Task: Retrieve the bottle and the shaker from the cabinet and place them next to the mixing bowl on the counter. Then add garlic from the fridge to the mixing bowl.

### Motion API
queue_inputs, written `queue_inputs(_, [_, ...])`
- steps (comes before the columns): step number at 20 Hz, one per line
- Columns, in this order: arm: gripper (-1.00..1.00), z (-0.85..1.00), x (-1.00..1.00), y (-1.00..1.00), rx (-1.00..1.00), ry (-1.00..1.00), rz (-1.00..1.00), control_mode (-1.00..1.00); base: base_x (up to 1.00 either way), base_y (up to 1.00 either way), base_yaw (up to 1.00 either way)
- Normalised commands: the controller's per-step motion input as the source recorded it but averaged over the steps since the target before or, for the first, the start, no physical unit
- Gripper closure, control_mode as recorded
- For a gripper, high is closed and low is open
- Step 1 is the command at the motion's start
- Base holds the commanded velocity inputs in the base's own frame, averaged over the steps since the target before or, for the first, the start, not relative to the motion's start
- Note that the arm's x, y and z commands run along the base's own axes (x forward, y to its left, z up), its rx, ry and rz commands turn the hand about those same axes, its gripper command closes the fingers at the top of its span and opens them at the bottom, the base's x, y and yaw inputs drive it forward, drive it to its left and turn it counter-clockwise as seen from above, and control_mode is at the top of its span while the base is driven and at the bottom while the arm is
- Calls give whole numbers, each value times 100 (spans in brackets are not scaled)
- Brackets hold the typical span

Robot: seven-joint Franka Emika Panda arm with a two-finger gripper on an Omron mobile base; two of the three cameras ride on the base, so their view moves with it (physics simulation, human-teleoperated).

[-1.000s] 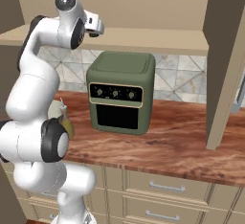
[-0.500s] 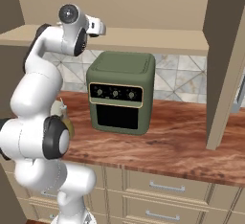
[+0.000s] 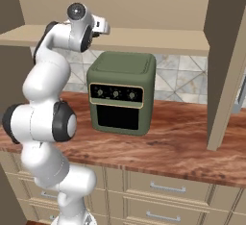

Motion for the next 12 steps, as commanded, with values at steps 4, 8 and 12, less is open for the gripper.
queue_inputs(4, [-100, 0, 39, 0, 0, 3, 0, -100, 0, 0, 0])
queue_inputs(8, [-100, 0, 28, 0, 0, 0, 0, -100, 0, 0, 0])
queue_inputs(12, [-100, -4, 4, 0, 0, 0, 0, -100, 0, 0, 0])
